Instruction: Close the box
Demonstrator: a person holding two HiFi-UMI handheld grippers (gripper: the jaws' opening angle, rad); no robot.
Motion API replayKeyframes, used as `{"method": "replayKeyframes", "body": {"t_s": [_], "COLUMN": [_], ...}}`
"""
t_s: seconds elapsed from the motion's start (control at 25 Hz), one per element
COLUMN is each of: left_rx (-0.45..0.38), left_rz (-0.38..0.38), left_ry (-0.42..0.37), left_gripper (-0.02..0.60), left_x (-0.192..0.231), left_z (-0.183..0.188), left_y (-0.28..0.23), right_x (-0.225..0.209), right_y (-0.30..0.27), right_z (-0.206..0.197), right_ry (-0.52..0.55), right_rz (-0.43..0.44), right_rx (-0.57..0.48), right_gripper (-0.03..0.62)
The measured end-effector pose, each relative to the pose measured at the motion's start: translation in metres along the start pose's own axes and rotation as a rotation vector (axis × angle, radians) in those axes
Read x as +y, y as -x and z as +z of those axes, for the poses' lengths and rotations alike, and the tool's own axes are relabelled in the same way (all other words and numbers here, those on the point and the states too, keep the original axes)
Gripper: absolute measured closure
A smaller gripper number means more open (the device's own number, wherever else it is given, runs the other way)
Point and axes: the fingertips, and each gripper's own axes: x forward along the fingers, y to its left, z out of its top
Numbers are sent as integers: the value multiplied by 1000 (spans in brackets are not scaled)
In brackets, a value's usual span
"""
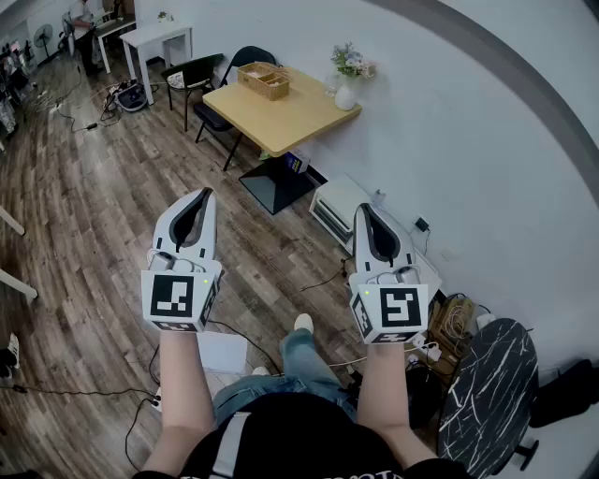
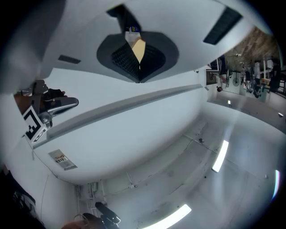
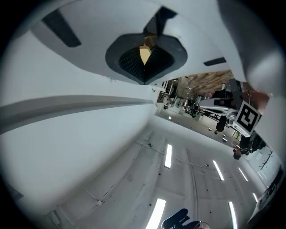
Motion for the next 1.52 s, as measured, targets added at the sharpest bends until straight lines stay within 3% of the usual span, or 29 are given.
{"method": "replayKeyframes", "body": {"t_s": [0.24, 0.44, 0.52, 0.56, 0.6, 0.64, 0.72, 0.8, 1.08, 1.32, 1.52], "left_rx": [-11, 35, 49, 51, 52, 55, 57, 51, 50, 60, 63], "left_rz": [-18, -38, -36, -34, -35, -39, -38, -21, 21, 52, 77], "left_ry": [14, 16, 7, 11, 21, 35, 64, 87, 121, 99, 90], "left_gripper": [569, 568, 563, 547, 490, 408, 313, 283, 273, 273, 273], "left_x": [3, 5, 9, 12, 16, 19, 25, 32, 52, 59, 64], "left_z": [-3, -18, -21, -22, -23, -27, -34, -39, -52, -63, -73], "left_y": [-9, -27, -36, -42, -50, -58, -74, -89, -165, -237, -273], "right_x": [11, -2, -6, -8, -10, -13, -24, -34, -77, -119, -129], "right_y": [-12, -35, -47, -55, -64, -73, -88, -103, -176, -246, -286], "right_z": [-7, -19, -22, -24, -27, -31, -39, -43, -50, -60, -65], "right_ry": [6, 29, -14, -48, -81, -107, -139, -156, -152, -159, -154], "right_rz": [37, -43, -43, -27, -11, -2, -12, -21, 3, 23, 77], "right_rx": [3, 36, 49, 55, 60, 66, 78, 83, 68, 53, 47], "right_gripper": [579, 579, 577, 567, 506, 403, 369, 345, 336, 342, 342]}}
